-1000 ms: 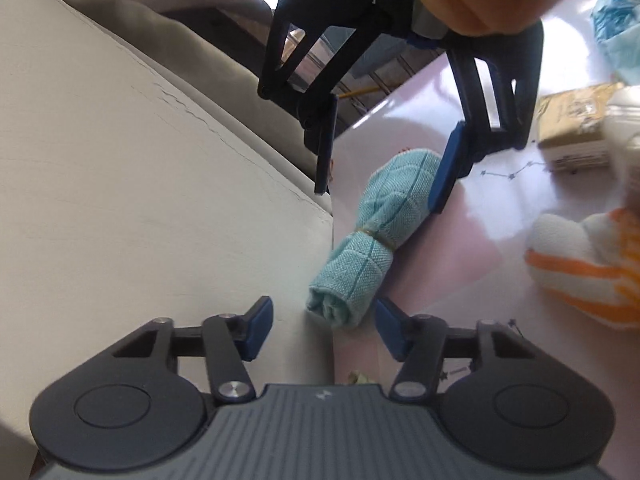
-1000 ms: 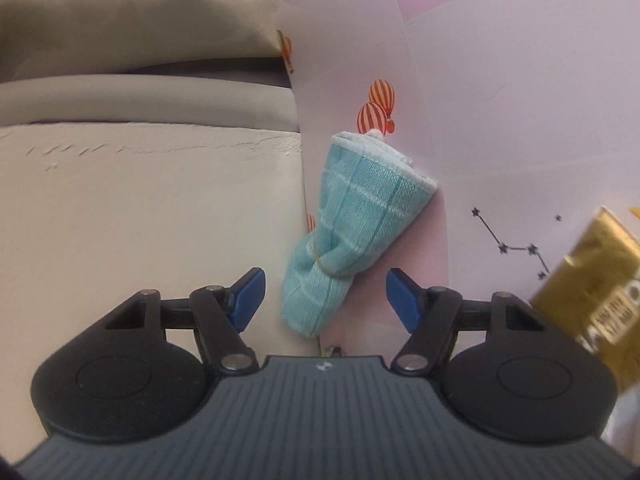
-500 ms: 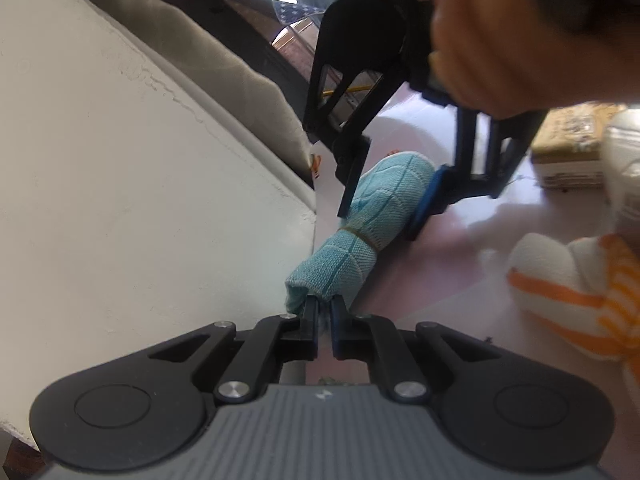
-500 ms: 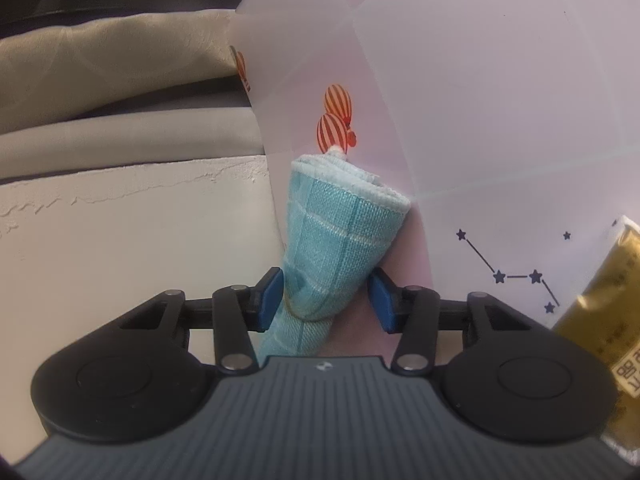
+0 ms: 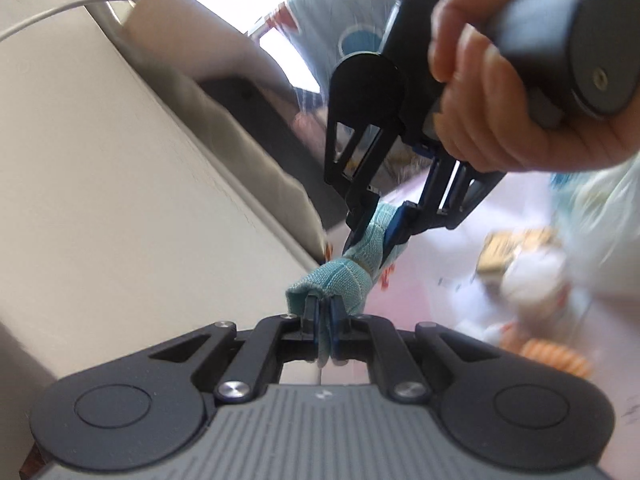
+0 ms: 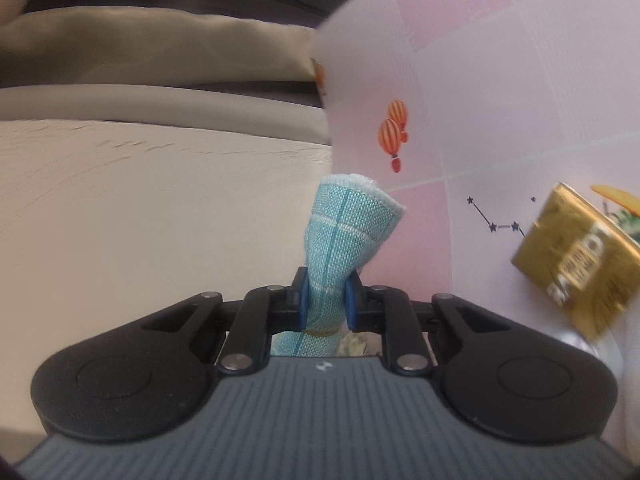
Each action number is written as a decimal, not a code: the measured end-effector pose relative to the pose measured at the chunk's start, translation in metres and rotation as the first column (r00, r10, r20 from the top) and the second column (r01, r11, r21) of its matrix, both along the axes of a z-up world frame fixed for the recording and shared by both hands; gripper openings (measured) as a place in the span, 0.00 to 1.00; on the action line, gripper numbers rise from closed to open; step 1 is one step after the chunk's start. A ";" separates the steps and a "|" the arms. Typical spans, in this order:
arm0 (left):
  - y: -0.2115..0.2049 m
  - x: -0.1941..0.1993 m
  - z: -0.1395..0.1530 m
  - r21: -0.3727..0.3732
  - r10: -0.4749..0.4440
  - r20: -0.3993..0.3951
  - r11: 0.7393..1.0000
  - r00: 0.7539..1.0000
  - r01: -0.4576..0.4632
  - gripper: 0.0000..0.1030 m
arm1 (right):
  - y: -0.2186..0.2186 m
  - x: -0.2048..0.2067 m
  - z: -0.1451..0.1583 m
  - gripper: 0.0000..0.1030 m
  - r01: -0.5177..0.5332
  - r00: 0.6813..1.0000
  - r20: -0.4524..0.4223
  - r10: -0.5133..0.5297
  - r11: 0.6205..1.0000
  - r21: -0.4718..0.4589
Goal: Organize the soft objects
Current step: 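Carry the teal towel with the right tool into the box and release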
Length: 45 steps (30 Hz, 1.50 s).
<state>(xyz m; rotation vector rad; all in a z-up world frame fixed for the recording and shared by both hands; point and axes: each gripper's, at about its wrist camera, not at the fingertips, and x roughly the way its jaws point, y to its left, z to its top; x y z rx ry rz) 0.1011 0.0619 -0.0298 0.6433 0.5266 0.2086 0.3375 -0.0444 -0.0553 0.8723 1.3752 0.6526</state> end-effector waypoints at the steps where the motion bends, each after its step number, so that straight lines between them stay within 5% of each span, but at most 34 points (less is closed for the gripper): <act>1: -0.006 -0.007 0.008 -0.006 -0.013 0.012 1.000 1.000 0.013 0.06 | -0.010 -0.007 0.010 0.15 0.005 1.000 0.015 -0.005 1.000 0.009; 11: -0.115 -0.083 0.065 -0.048 -0.266 0.094 0.961 0.959 0.271 0.06 | -0.187 -0.098 0.079 0.15 0.147 0.977 0.147 -0.155 0.987 0.060; 17: -0.206 -0.108 0.069 -0.092 -0.504 0.067 0.856 0.861 0.508 0.13 | -0.329 -0.164 0.099 0.15 0.337 0.924 0.193 -0.331 0.941 0.001; 20: -0.243 -0.115 0.056 -0.078 -0.589 0.032 0.804 0.808 0.589 0.26 | -0.401 -0.192 0.107 0.15 0.448 0.876 0.224 -0.427 0.892 -0.053; 22: -0.255 -0.119 0.047 -0.098 -0.608 0.006 0.790 0.794 0.605 0.27 | -0.440 -0.205 0.109 0.15 0.510 0.843 0.246 -0.478 0.855 -0.089; 27: -0.236 -0.102 0.036 -0.156 -0.573 -0.040 0.813 0.819 0.561 0.33 | -0.504 -0.212 0.111 0.15 0.571 0.813 0.317 -0.488 0.775 -0.271; 33: -0.180 -0.074 0.027 -0.170 -0.448 -0.093 0.887 0.889 0.429 0.35 | -0.506 -0.170 0.104 0.15 0.439 0.895 0.372 -0.245 0.626 -0.645; 40: -0.130 -0.057 0.017 -0.189 -0.294 -0.149 0.946 0.944 0.265 0.35 | -0.433 -0.095 0.034 0.21 0.225 0.972 0.235 -0.020 0.386 -0.895; 45: -0.102 -0.060 0.017 -0.203 -0.230 -0.153 0.959 0.961 0.197 0.38 | -0.418 -0.089 0.021 0.37 0.260 0.963 0.262 -0.057 0.436 -0.861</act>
